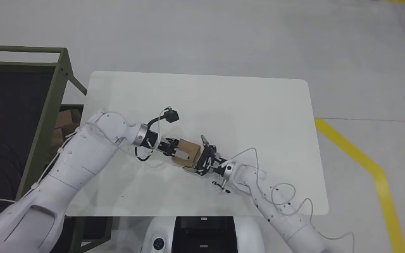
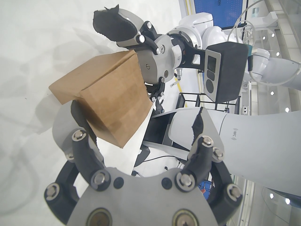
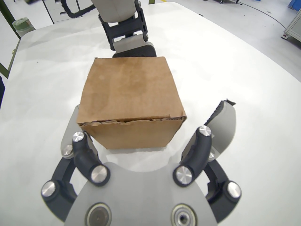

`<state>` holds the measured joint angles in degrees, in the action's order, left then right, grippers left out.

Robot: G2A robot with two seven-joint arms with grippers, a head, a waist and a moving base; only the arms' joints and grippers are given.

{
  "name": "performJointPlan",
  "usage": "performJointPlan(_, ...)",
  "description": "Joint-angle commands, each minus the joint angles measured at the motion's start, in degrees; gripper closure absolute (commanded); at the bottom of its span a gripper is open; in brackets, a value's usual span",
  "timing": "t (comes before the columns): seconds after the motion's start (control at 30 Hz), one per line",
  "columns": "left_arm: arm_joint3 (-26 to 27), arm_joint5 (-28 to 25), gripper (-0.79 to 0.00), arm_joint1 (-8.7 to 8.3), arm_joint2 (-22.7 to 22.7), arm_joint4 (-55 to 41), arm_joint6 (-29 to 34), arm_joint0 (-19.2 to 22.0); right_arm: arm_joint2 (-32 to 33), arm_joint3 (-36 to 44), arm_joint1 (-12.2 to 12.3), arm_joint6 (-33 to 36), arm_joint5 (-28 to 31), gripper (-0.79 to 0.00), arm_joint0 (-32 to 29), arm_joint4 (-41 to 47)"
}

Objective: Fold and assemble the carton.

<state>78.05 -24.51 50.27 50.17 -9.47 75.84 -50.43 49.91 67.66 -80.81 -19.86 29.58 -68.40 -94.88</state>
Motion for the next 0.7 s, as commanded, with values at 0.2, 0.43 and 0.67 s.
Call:
performJointPlan(0.2,-0.44,0.17,-0.785,0.10,0.20,0.51,-0.71,0.09,-1.26,0.37,0.53,1.14,3.94,-0.785,1.65,-3.55)
performJointPlan(0.43,-0.46,0.35,-0.785,0.37,-0.14,0.55,-0.88,0.38,-1.92,0.84,1.09,-0.83,5.31,-0.785,1.65,-5.58)
performJointPlan(0.67,-0.26,0.59,-0.785,0.66,-0.46,0.31,-1.18,0.58,-1.86,1.25,1.64,-2.45,4.79,-0.785,1.07,-6.30)
